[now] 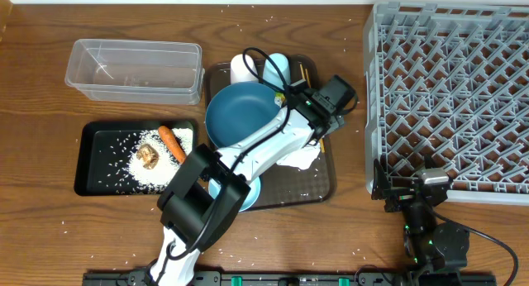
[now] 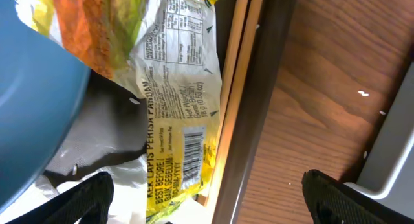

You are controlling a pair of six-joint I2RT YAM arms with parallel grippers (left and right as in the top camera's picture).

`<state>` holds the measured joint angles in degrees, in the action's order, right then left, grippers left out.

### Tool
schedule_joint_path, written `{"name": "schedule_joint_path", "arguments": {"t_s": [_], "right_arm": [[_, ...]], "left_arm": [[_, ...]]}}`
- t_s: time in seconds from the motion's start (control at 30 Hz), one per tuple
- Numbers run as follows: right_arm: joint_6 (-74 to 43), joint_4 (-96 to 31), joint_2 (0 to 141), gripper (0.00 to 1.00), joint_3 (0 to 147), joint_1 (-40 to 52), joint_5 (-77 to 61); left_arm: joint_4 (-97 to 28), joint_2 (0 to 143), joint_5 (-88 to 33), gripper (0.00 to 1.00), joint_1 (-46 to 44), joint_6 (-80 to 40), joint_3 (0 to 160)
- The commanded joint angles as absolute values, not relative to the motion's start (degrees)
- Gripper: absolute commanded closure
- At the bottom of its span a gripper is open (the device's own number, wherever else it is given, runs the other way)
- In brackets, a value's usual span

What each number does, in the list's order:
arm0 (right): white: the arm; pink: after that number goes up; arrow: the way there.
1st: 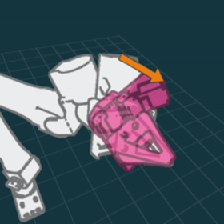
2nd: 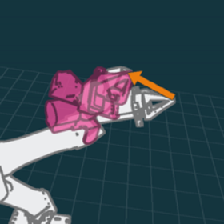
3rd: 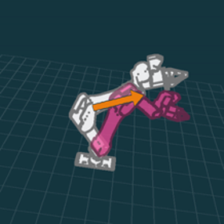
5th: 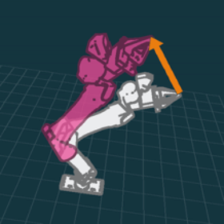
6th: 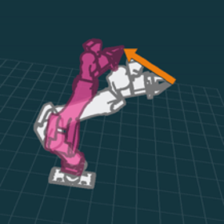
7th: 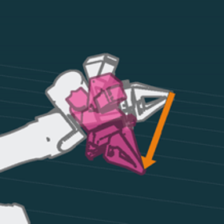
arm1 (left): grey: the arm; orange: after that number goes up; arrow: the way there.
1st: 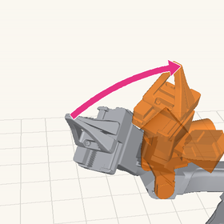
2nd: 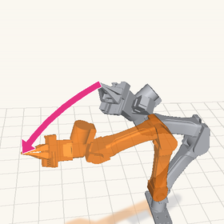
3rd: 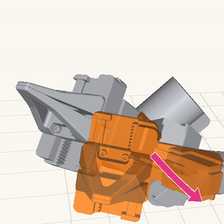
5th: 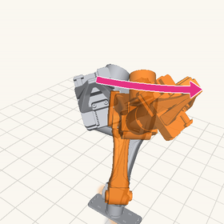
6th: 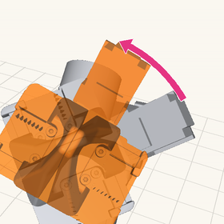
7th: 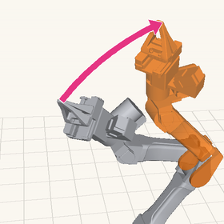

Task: Sort waste into correct bins and load items into the dishwasher rack
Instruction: 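Grasp the yellow snack wrapper with the left gripper, then carry the wrapper left and drop it into the clear plastic bin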

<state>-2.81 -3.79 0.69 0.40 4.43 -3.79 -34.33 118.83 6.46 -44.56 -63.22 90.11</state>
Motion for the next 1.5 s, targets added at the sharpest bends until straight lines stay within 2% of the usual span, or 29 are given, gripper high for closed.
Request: {"name": "schedule_joint_path", "arguments": {"t_s": [0.0,0.2,0.47,0.87,1.0,1.2,1.4,1.47], "right_arm": [[-3.57,-4.03,0.38,0.01,0.32,3.40,-3.42],[-3.60,-4.03,0.38,0.01,0.32,3.40,-3.42],[-3.60,-4.03,0.38,0.01,0.32,3.40,-3.42],[-3.60,-4.03,0.38,0.01,0.32,3.40,-3.42],[-3.60,-4.03,0.38,0.01,0.32,3.40,-3.42],[-3.60,-4.03,0.38,0.01,0.32,3.40,-3.42],[-3.60,-4.03,0.38,0.01,0.32,3.40,-3.42],[-3.60,-4.03,0.38,0.01,0.32,3.40,-3.42]], "left_arm": [[-34.35,119.77,8.84,0.07,-44.45,-63.57,89.78],[-34.13,120.38,10.90,0.09,-44.45,-63.66,89.78],[-34.13,120.92,11.66,0.18,-44.58,-63.77,89.67],[-33.50,122.76,11.70,0.21,-45.04,-64.99,89.69],[-33.52,122.74,11.70,0.27,-45.04,-64.90,89.69],[-33.52,122.74,11.70,0.46,-45.04,-64.75,89.69],[-33.56,122.58,11.68,0.56,-45.04,-63.20,89.69],[-33.69,122.45,11.68,0.64,-45.04,-62.78,89.69]]}}
